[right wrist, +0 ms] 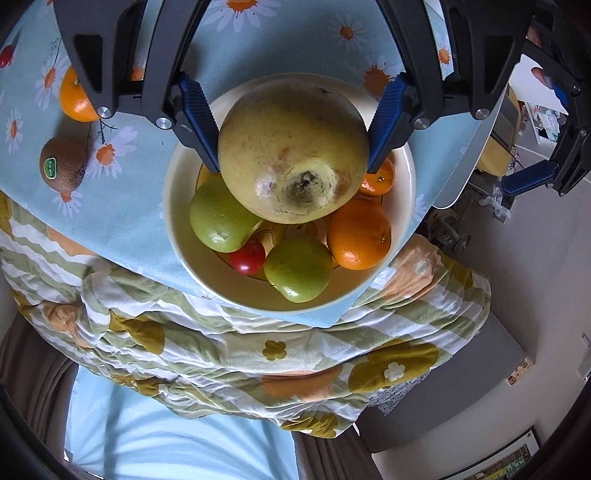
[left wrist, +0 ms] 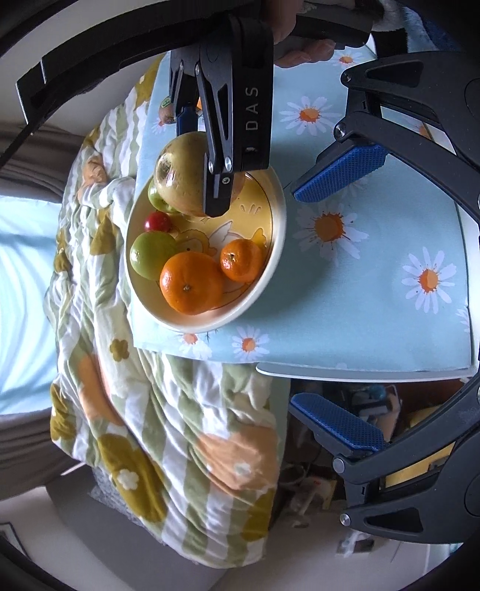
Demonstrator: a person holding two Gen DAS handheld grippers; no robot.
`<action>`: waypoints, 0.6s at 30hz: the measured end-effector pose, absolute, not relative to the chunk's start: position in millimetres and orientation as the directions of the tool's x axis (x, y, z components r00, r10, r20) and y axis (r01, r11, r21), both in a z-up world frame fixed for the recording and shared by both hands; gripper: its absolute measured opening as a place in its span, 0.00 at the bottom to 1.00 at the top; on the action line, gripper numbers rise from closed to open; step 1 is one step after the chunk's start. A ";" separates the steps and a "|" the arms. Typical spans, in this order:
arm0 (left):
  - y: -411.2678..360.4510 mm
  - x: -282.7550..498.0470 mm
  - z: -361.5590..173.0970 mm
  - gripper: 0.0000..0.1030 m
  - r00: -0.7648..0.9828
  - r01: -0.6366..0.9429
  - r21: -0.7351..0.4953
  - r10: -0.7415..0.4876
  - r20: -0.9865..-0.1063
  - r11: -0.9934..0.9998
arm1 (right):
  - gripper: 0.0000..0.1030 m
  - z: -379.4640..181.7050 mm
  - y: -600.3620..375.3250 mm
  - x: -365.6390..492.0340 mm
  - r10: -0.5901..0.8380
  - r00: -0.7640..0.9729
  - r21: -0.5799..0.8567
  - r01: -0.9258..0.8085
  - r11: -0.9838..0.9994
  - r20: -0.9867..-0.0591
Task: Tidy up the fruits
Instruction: 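Release the tangerine in the bowl while the right tool sets the pear beside it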
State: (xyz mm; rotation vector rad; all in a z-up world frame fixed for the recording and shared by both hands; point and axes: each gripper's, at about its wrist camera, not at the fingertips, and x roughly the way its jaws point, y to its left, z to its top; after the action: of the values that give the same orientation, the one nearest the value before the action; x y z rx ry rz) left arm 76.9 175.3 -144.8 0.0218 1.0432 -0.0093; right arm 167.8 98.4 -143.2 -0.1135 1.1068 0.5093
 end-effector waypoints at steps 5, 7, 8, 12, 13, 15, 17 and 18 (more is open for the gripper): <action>177.1 73.8 -148.4 1.00 0.494 0.006 0.006 0.002 -0.869 1.000 | 0.70 -148.9 103.1 169.0 0.345 0.339 0.172 -0.448 0.877 -0.876; 179.1 73.2 -149.4 1.00 0.491 -0.002 0.004 0.005 -0.871 1.000 | 0.70 -150.8 103.5 169.3 0.336 0.341 0.164 -0.446 0.880 -0.878; 180.2 73.1 -149.5 1.00 0.491 -0.005 0.001 0.004 -0.871 1.000 | 0.72 -149.8 102.4 168.4 0.342 0.349 0.166 -0.446 0.880 -0.873; 183.2 70.3 -147.5 1.00 0.499 -0.004 -0.024 -0.019 -0.866 1.000 | 0.97 -134.7 102.7 164.7 0.361 0.407 0.145 -0.472 0.870 -0.839; 183.8 69.5 -146.7 1.00 0.501 -0.003 -0.025 -0.020 -0.865 1.000 | 0.97 -132.9 103.4 163.8 0.354 0.418 0.133 -0.472 0.871 -0.837; 183.7 68.7 -145.0 1.00 0.502 0.001 -0.023 -0.021 -0.864 1.000 | 0.98 -131.4 102.0 162.0 0.355 0.424 0.135 -0.467 0.874 -0.833; 183.6 66.6 -141.4 1.00 0.510 0.009 -0.021 -0.022 -0.860 1.000 | 0.98 -130.2 100.2 159.8 0.354 0.424 0.139 -0.459 0.877 -0.834; 183.6 66.0 -139.4 1.00 0.513 0.017 -0.025 -0.030 -0.858 1.000 | 0.98 -128.9 99.8 158.6 0.350 0.424 0.136 -0.458 0.878 -0.835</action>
State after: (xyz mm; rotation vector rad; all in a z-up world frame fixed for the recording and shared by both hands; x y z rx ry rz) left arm 66.0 183.6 -139.4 -0.0141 1.0321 -0.0281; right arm 158.6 99.8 -128.9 -0.1185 1.0144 0.5074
